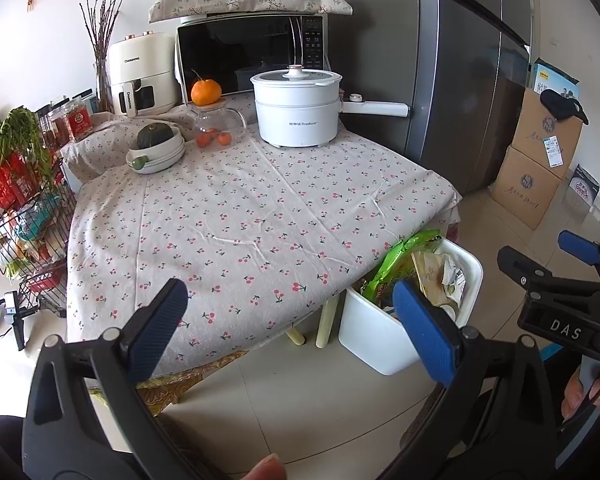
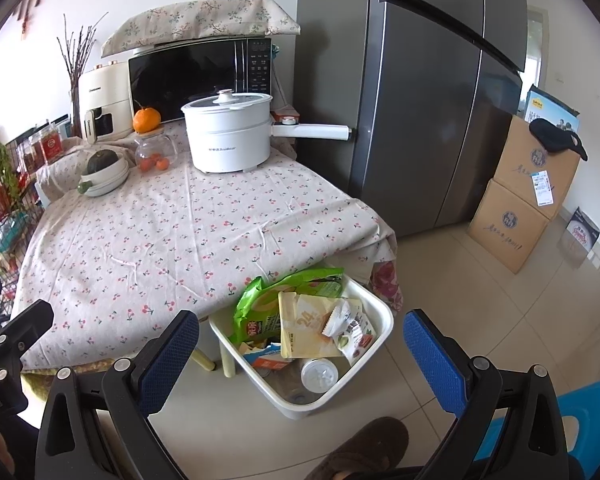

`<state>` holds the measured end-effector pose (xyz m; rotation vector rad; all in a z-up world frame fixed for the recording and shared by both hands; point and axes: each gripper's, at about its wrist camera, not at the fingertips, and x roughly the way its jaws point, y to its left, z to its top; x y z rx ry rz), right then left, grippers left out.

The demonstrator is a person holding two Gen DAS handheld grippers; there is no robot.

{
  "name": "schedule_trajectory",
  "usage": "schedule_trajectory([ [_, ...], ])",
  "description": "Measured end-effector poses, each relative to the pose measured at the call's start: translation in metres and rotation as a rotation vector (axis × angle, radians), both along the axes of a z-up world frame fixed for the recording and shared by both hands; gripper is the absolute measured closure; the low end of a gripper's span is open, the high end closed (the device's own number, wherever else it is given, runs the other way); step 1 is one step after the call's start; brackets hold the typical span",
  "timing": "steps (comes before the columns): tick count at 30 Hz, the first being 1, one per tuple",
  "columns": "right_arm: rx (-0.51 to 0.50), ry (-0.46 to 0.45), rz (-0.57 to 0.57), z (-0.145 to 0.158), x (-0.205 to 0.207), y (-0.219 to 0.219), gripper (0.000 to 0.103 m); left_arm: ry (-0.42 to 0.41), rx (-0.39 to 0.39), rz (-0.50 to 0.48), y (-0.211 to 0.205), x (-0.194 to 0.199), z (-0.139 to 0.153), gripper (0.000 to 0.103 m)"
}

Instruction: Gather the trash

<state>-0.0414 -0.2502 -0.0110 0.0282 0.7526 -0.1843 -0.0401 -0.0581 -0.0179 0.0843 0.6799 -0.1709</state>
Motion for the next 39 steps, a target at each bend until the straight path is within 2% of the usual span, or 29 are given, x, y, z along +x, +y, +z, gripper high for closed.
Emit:
schedule_trajectory([
  [33, 0.005, 0.003, 0.002, -0.0019, 0.0000, 0.0015, 0.000, 0.007, 0.011, 0.012, 0.0003, -0.0003, -0.0005, 0.001],
  [39, 0.008, 0.004, 0.010, -0.0034, 0.0000, 0.0020, 0.000, 0.035, -0.040, -0.003, 0.0069, 0.0043, 0.0018, 0.001],
])
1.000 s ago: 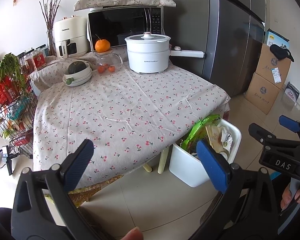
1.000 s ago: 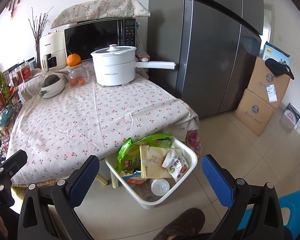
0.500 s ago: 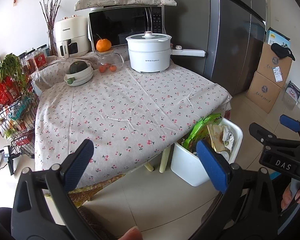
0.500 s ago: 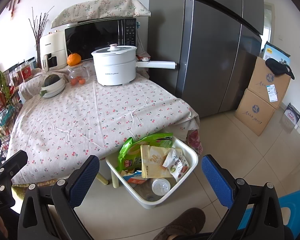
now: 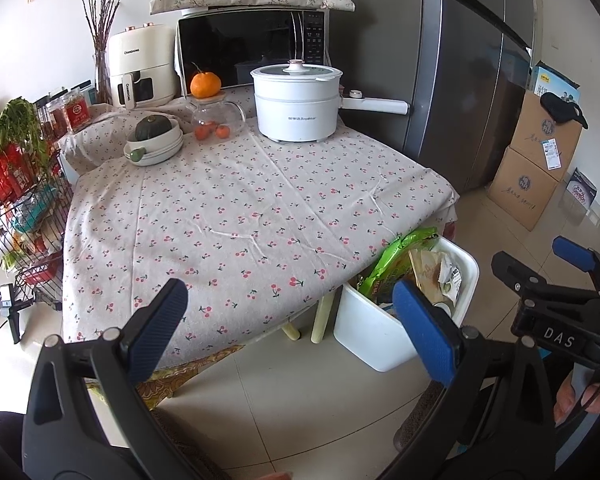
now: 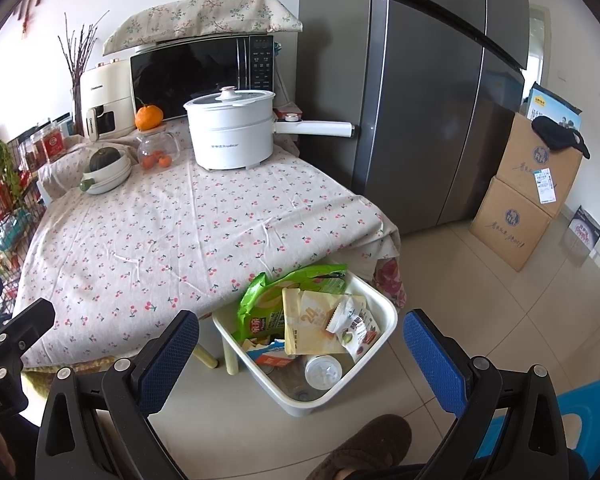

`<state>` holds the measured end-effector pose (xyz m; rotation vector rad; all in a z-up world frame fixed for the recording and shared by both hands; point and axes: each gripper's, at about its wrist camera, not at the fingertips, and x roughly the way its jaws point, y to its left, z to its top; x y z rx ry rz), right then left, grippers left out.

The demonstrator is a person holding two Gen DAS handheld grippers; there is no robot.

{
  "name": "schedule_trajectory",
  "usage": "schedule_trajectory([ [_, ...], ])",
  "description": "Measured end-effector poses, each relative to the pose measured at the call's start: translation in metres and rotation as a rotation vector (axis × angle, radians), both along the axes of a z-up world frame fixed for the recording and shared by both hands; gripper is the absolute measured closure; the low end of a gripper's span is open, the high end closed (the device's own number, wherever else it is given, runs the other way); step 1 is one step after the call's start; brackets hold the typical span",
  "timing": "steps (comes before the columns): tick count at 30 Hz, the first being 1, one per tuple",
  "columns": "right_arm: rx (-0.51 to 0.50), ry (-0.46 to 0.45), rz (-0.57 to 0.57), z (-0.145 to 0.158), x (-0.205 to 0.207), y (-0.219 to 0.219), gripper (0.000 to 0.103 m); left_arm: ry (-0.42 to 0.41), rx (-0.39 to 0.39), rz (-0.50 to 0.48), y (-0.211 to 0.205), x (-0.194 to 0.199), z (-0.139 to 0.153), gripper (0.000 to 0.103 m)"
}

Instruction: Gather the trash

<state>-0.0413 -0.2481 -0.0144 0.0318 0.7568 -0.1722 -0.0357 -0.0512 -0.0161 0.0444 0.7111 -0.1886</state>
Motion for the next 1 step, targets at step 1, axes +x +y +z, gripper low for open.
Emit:
schedule_trajectory([
  [1, 0.002, 0.001, 0.011, -0.0001, -0.0001, 0.0015, 0.000, 0.007, -0.021, -0.003, 0.0048, 0.0018, 0.0026, 0.001],
])
